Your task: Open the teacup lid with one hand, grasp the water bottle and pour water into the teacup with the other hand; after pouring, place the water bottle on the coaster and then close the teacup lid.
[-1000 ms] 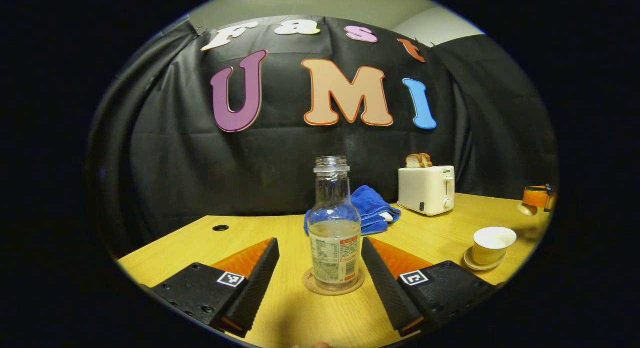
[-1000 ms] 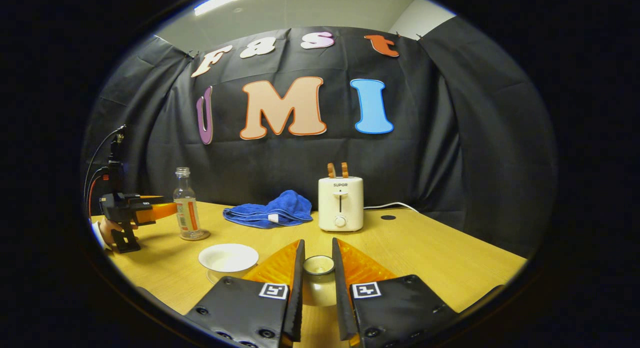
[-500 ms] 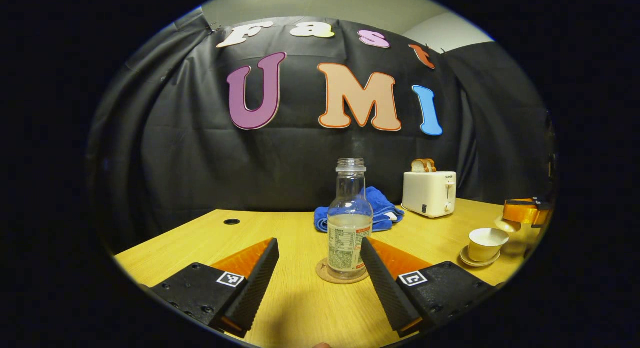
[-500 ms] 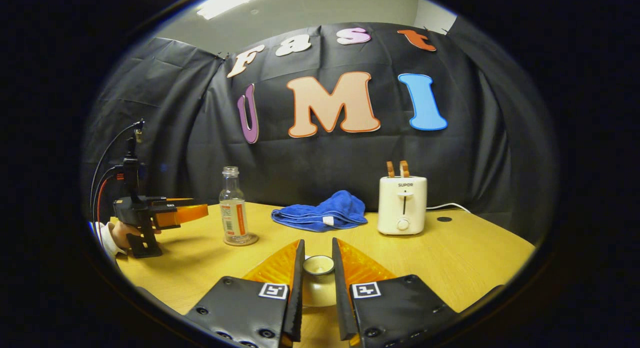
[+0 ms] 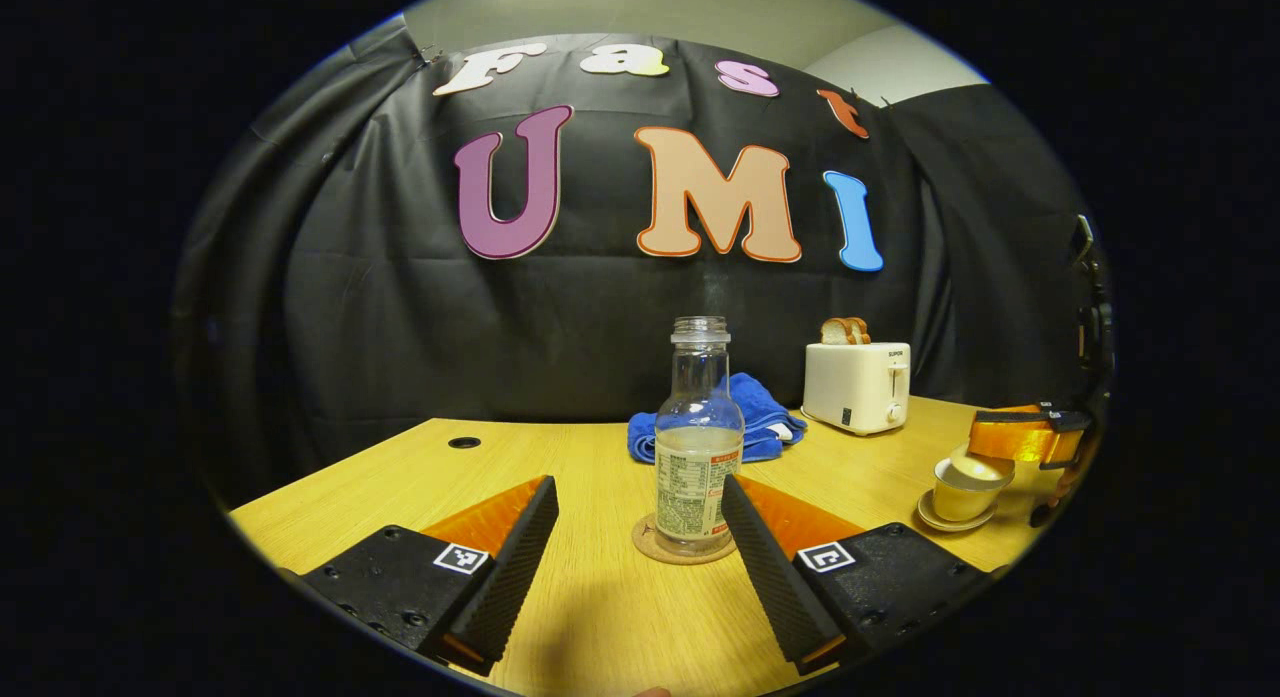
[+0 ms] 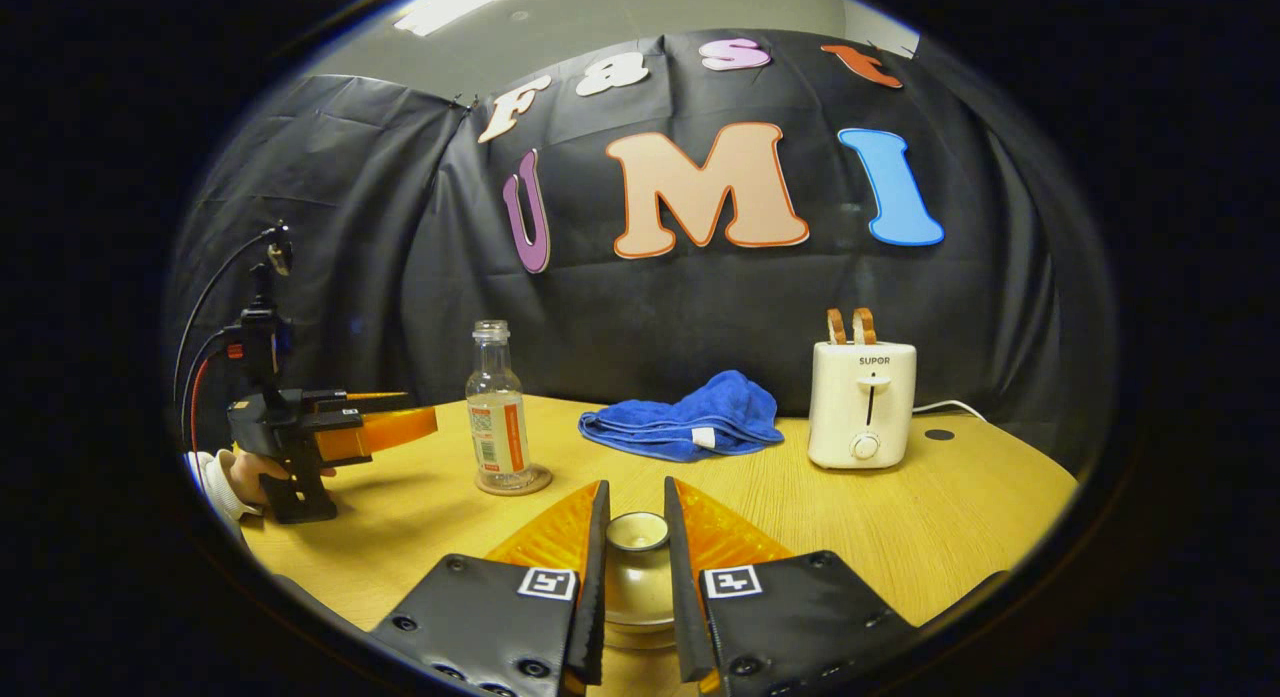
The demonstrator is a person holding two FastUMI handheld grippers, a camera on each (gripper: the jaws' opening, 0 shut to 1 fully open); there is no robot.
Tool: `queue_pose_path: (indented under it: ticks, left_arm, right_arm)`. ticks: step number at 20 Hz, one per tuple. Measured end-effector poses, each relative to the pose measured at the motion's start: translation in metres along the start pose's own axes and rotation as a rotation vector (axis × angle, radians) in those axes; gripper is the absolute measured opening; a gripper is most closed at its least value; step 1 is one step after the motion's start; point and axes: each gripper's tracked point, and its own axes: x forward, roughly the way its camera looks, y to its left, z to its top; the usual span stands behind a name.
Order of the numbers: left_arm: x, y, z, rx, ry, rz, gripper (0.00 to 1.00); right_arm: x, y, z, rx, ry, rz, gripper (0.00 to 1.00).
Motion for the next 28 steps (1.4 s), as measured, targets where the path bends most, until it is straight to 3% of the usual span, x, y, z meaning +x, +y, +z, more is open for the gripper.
queue_pose_path:
  ticks: [9, 13, 21, 24, 27, 28]
  left_arm:
    - [0.001, 0.0, 0.0, 0.0, -0.001, -0.004, 0.96]
    - [0.001, 0.001, 0.0, 0.0, -0.001, -0.005, 0.96]
    - [0.001, 0.001, 0.0, 0.0, -0.002, -0.005, 0.96]
    - [0.002, 0.001, 0.0, 0.0, -0.002, -0.004, 0.96]
    - [0.001, 0.002, 0.0, 0.0, -0.002, 0.001, 0.95]
    - [0.001, 0.002, 0.0, 0.0, -0.002, 0.005, 0.96]
  right_arm:
    - [0.003, 0.001, -0.007, 0.001, 0.056, -0.004, 0.32]
    - [0.003, -0.001, -0.008, 0.01, 0.061, -0.01, 0.37]
    - [-0.01, 0.001, 0.008, 0.002, -0.051, -0.007, 0.48]
    - [-0.011, -0.006, 0.01, 0.004, -0.069, -0.038, 0.59]
    - [-0.012, -0.012, 0.011, 0.002, -0.075, -0.086, 0.63]
    - [-0.012, -0.017, 0.012, 0.001, -0.077, -0.11, 0.59]
